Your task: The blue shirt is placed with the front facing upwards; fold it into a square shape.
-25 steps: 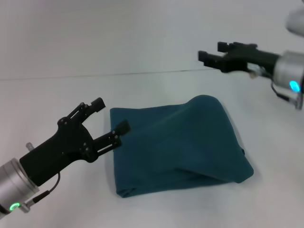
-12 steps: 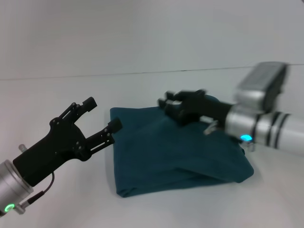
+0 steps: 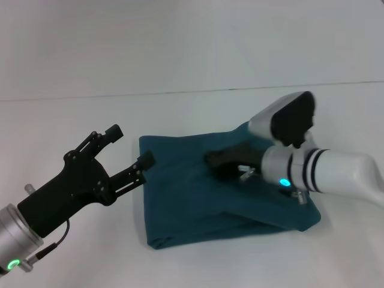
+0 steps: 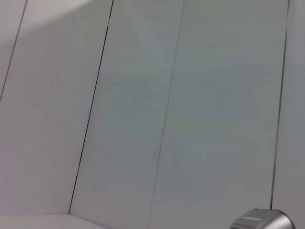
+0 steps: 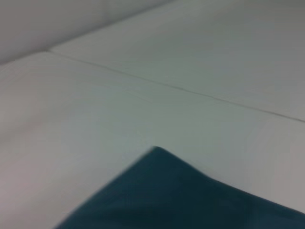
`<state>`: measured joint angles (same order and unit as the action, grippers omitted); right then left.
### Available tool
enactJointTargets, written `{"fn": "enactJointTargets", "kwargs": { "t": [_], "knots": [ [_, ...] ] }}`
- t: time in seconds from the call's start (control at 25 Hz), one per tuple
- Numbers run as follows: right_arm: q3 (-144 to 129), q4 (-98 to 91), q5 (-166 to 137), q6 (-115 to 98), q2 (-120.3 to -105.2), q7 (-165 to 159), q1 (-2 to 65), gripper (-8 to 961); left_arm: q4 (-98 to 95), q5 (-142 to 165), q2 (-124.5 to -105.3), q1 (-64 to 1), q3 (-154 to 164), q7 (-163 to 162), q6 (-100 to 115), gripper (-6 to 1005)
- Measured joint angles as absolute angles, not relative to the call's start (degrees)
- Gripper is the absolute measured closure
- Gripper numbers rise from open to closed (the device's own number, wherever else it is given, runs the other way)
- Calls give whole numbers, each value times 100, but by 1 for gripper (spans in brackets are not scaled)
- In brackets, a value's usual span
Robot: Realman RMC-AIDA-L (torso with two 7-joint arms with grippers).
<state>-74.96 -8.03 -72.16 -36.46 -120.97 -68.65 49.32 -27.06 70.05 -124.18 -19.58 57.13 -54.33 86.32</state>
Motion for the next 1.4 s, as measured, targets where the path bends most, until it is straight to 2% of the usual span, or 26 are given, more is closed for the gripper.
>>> {"fn": "enactJointTargets", "kwargs": {
  "t": [0.2, 0.52, 0.64, 0.76, 0.96, 1.2, 1.4],
  "knots": [
    [-7392, -938, -6923, -3054, -12041, -7089, 4669, 954, -2698, 7005, -12419, -1957, 5713, -5400, 8631, 65],
    [-7161, -1442, -6385, -2534, -12019, -7052, 4239, 953, -2653, 7005, -12410, -1949, 5713, -5387, 8630, 64],
    [-7038, -1963, -6318, -3150, -12010, -7098, 3840, 952, -2653, 7005, -12410, -1949, 5712, -5387, 8629, 65],
    [-7034, -2038, -6319, -3479, -12007, -7107, 3740, 952, -2653, 7005, -12410, -1950, 5713, -5387, 8630, 65],
    [-7189, -1917, -6364, -4506, -12009, -6389, 3572, 951, -2654, 7006, -12410, -1951, 5712, -5387, 8634, 64],
    [-7219, -1530, -6310, -5683, -12025, -4965, 3051, 951, -2663, 7008, -12410, -1894, 5713, -5340, 8639, 64],
    [-7258, -869, -6263, -5616, -12039, -4418, 3211, 950, -2654, 7008, -12410, -1903, 5721, -5318, 8635, 65]
  ]
}}
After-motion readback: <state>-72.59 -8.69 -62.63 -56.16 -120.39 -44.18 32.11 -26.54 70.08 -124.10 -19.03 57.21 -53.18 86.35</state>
